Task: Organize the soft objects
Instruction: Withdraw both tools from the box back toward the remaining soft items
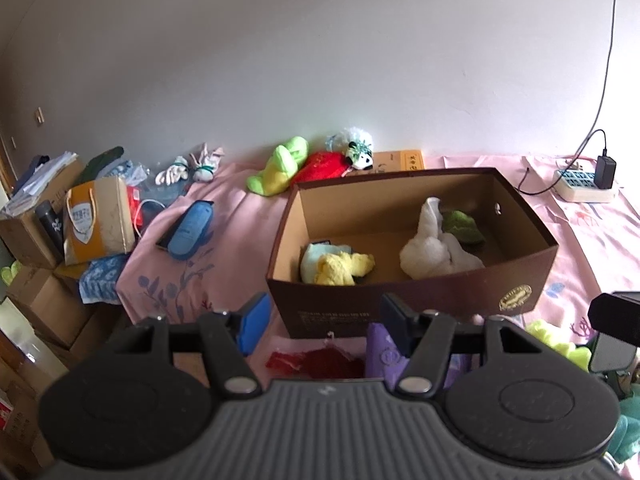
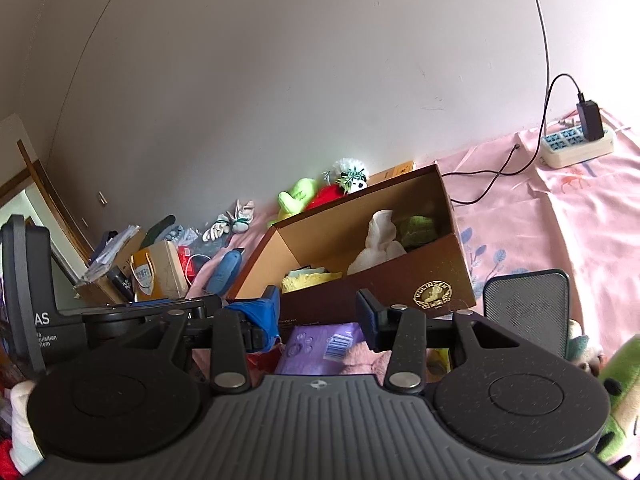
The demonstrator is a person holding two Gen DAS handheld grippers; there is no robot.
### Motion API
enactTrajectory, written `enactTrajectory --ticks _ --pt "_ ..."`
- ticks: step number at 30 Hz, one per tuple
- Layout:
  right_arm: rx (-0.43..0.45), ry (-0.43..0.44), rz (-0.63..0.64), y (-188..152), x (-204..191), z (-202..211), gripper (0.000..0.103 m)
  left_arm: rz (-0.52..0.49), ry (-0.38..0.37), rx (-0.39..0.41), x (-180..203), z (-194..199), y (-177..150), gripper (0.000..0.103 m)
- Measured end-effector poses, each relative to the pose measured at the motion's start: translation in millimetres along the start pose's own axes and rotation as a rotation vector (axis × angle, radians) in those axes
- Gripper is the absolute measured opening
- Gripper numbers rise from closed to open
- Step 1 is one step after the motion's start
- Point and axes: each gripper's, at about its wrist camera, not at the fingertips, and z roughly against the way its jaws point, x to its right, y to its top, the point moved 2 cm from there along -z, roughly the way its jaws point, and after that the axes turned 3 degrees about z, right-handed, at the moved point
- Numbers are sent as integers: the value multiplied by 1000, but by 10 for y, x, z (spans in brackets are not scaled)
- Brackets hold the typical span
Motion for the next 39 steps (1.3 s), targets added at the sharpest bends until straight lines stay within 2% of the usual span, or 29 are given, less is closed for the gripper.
enactTrajectory --ticks 8,15,20,27,32,36,39 --pt "-18 -13 37 -147 16 96 26 50 -45 -65 -26 -34 -169 63" --pt "-41 -63 53 -267 232 237 26 98 -142 -121 -24 -64 -406 63" --pt "-63 -84 47 -403 346 341 26 60 -189 -123 111 -28 -547 63" --pt "-105 -152 58 -548 529 426 26 22 -308 -104 192 55 -724 63" --pt "-135 -192 22 -651 709 585 26 5 -382 -122 249 34 -849 63" --pt "-158 -216 -14 -749 840 702 27 -20 -408 -141 306 3 -945 63" --pt "-192 -197 -78 -837 940 752 27 -48 -429 -144 344 1 -1008 63"
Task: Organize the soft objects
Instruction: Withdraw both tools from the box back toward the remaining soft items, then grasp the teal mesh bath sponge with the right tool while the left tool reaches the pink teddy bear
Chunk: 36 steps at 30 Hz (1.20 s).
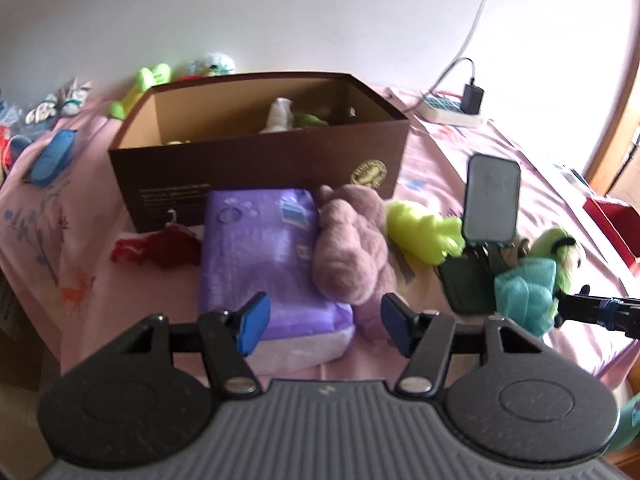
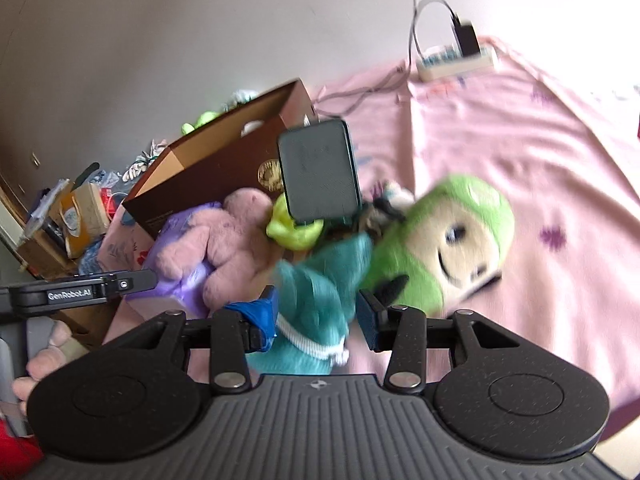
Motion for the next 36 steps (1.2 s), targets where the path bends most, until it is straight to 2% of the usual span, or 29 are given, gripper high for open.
enactTrajectory --ticks 3,10,15,21,28,36 --pt "-28 9 -23 -65 30 -21 27 -30 -6 5 29 8 -29 63" --pt "-76 80 -185 -121 182 -196 27 -64 -29 26 37 -11 45 63" --pt "-91 112 -216 -133 158 -350 30 -71 -42 33 2 -120 175 63" --pt "-92 125 -186 -126 4 -530 31 -70 -109 11 -22 -320 336 65" --pt "-69 85 -81 -122 -134 -673 31 -149 -112 -31 139 -613 420 65" --pt "-69 96 -129 -126 -3 -743 32 -201 -96 -54 272 -824 430 66"
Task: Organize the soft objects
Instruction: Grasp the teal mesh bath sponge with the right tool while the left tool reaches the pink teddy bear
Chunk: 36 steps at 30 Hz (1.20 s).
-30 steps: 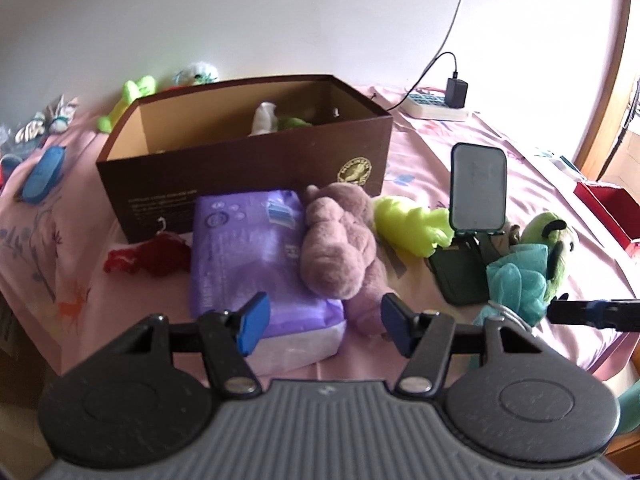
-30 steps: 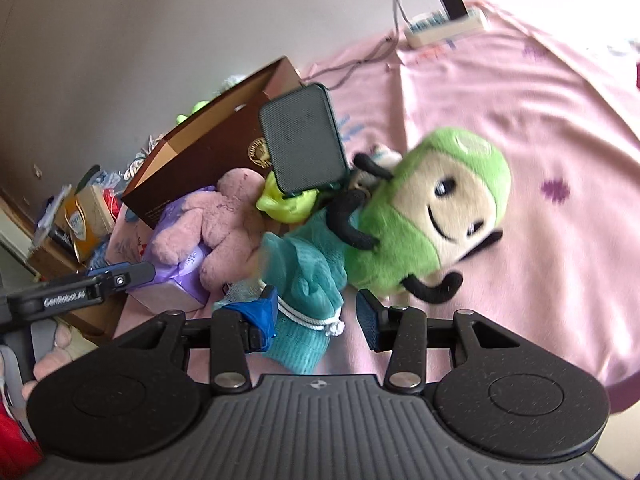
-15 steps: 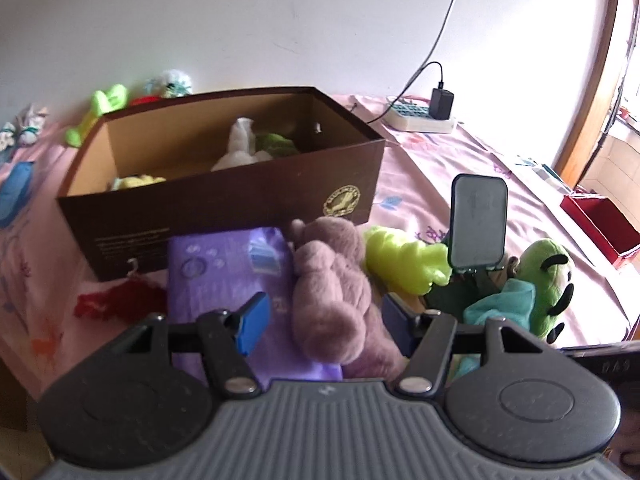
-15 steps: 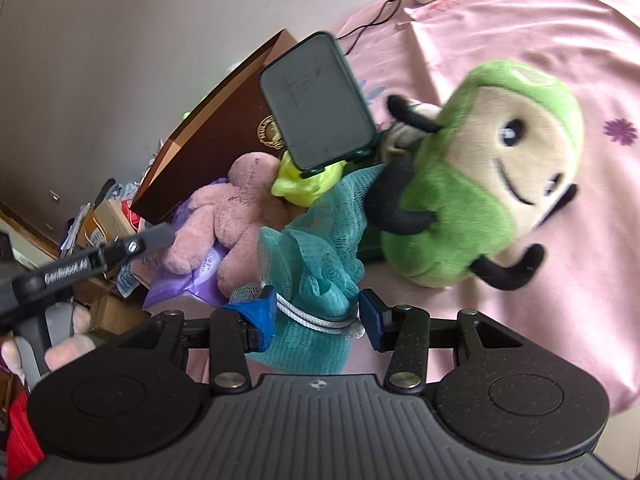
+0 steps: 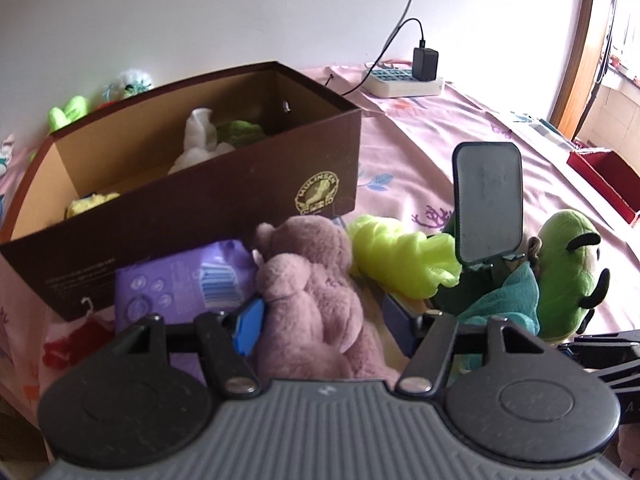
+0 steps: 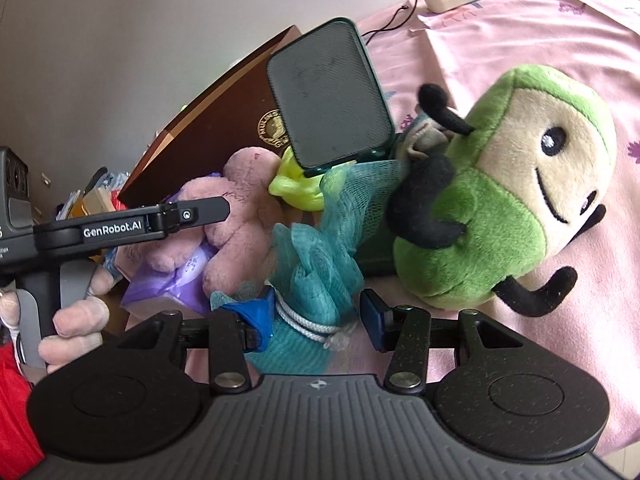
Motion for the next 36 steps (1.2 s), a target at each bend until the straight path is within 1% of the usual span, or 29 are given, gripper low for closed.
enactTrajectory --ticks 4,9,11,12,13,17,21,22,23,26,28,31,36 --pt "3 16 -14 -5 21 -37 32 -12 7 1 48 -54 9 67" --pt "31 5 3 -22 2 -53 32 -67 31 17 186 -94 -47 67" --pt "39 3 18 -35 -19 -46 31 -72 59 20 201 -120 -67 49" --pt "43 3 27 -42 -17 -41 28 -66 76 15 185 -138 -68 44" --pt "42 5 34 -48 -15 -42 27 -47 72 9 157 -143 -67 44" --pt "38 22 44 -57 -1 -42 18 23 65 18 53 -107 -76 41" --pt "54 50 54 -47 -17 9 9 31 90 47 92 0 -95 36" --pt "58 56 66 -43 -32 33 8 35 90 55 114 35 -92 29" --pt "63 58 75 -39 -41 61 7 40 90 69 125 81 -89 17" --pt "74 62 82 -29 -43 135 6 54 88 96 137 213 -66 17" --pt "75 52 84 -29 -17 167 5 52 101 96 139 219 -76 17" --pt "83 61 68 -22 11 219 5 66 97 94 140 227 -101 17" --pt "93 100 55 9 -6 322 5 99 87 151 123 453 -21 15"
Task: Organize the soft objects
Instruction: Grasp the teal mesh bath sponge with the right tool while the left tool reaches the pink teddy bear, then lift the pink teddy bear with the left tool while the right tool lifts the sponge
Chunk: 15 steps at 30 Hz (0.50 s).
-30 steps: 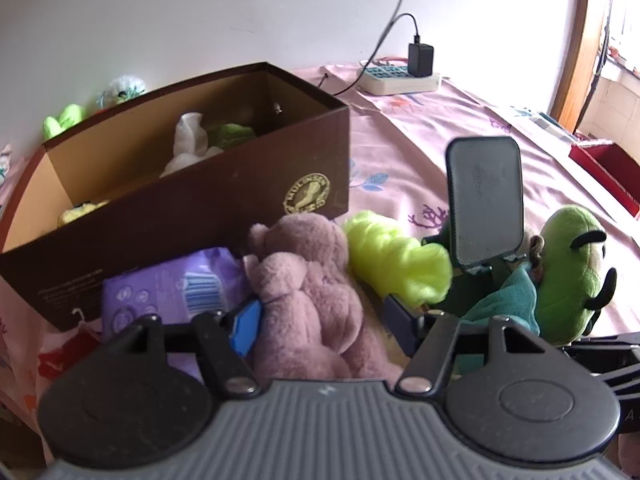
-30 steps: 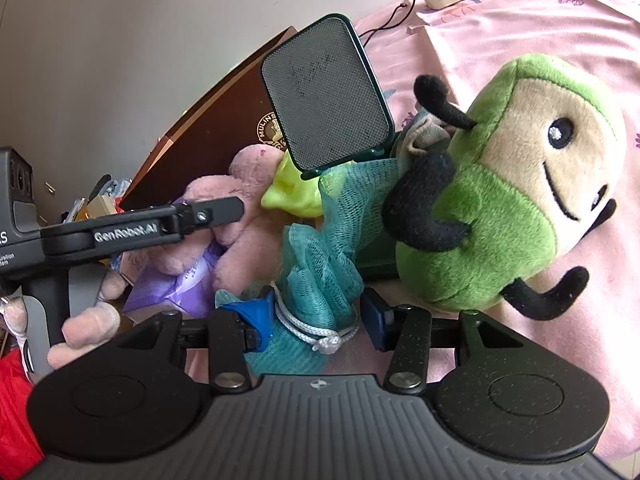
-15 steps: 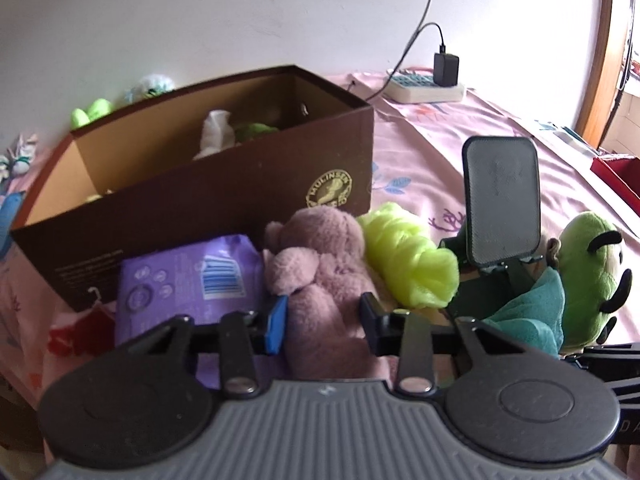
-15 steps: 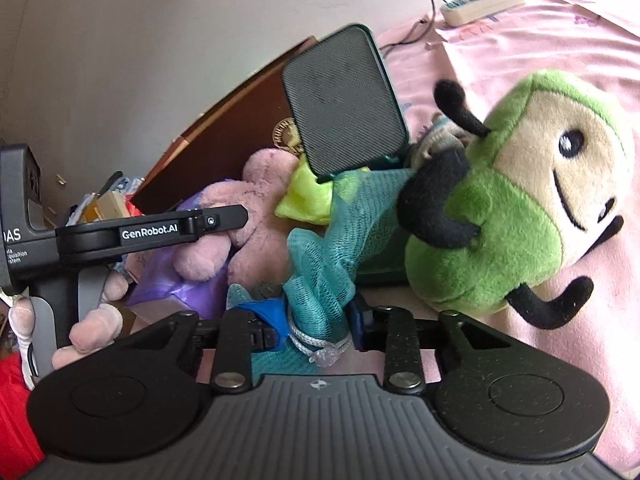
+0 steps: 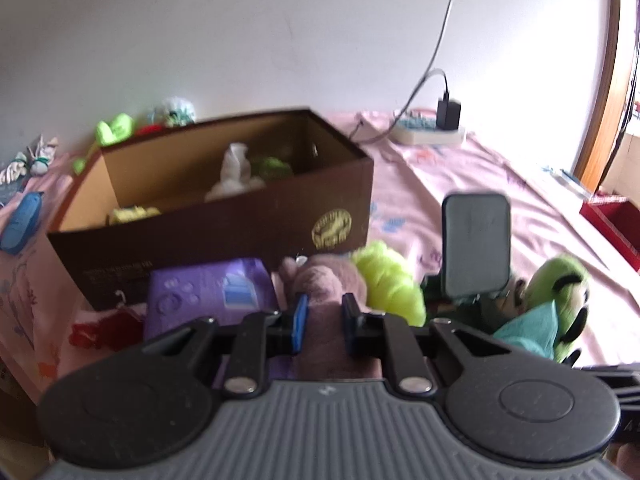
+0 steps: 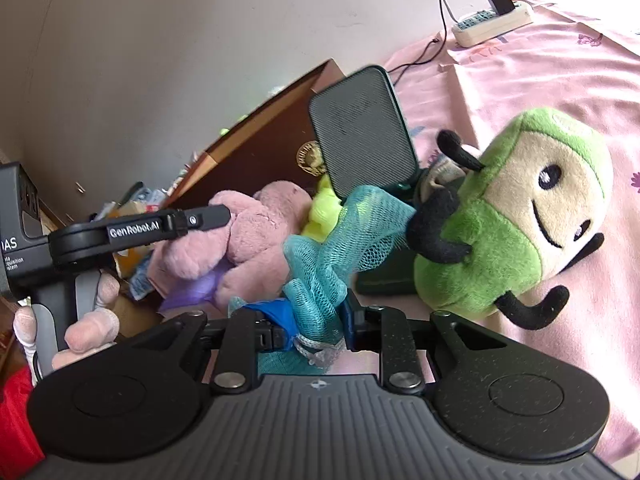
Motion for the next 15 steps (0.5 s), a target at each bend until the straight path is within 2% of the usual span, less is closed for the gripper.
enactTrajectory --ticks 2,3,6,8,10,13,15 --pt "13 10 11 36 -35 41 5 -2 2 30 -2 107 53 10" --pt "20 15 14 57 -51 57 5 0 3 43 -6 154 84 0" --pt "38 45 15 144 -99 72 5 5 -12 82 -31 294 196 0" --pt "44 33 29 167 -114 43 5 -21 14 99 -28 298 217 0" --pt "35 21 31 172 -115 -27 5 -31 -8 66 -67 186 147 0" --pt "19 41 9 116 -132 -89 5 30 -64 -24 -229 -18 -97 0" --pt "8 35 14 84 -147 -123 5 85 -82 -2 -331 49 -184 0"
